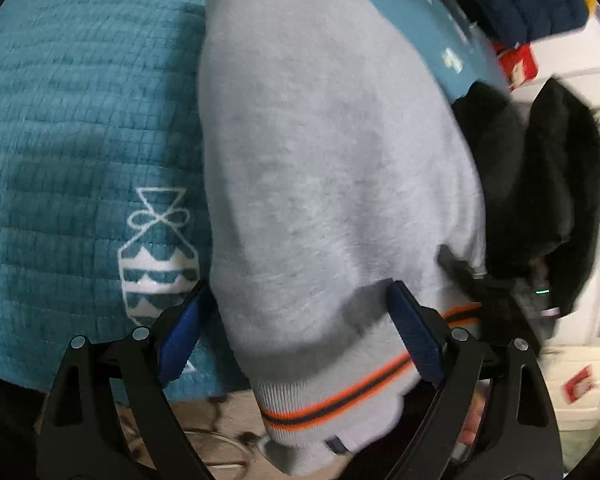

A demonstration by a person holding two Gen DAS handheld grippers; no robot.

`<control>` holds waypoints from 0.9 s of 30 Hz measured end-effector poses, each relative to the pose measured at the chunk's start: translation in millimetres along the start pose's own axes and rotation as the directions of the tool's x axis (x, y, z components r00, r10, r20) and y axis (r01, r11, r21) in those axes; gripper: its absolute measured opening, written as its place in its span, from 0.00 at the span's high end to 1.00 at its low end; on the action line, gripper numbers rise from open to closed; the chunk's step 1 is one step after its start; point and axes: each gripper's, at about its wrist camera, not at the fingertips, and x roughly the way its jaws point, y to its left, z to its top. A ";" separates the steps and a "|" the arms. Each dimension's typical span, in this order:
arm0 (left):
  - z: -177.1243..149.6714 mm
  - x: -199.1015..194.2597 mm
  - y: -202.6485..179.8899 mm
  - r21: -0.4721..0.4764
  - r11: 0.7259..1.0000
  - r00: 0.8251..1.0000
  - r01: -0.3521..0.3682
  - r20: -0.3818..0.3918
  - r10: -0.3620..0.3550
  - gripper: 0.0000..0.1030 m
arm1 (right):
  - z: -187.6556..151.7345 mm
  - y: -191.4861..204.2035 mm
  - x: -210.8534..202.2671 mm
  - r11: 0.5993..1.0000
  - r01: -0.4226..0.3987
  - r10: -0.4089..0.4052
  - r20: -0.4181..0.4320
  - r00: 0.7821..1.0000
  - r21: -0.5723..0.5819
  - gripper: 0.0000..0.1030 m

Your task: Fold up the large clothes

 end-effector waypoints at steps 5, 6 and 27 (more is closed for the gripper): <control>-4.2 -11.8 -25.3 0.099 0.993 0.995 -0.064 0.081 0.056 0.32 | -9.3 24.1 1.1 0.987 0.101 -0.097 0.042 0.994 -0.125 0.69; -5.4 -15.5 -30.1 0.120 0.990 0.993 -0.078 0.097 0.067 0.34 | -13.8 36.9 -0.4 0.972 0.146 -0.137 0.060 0.989 -0.186 0.70; -7.4 -210.5 -130.2 0.266 0.959 0.871 0.092 0.446 -0.208 0.49 | -67.1 280.2 -111.5 0.526 0.341 -0.041 0.377 0.925 -0.779 0.74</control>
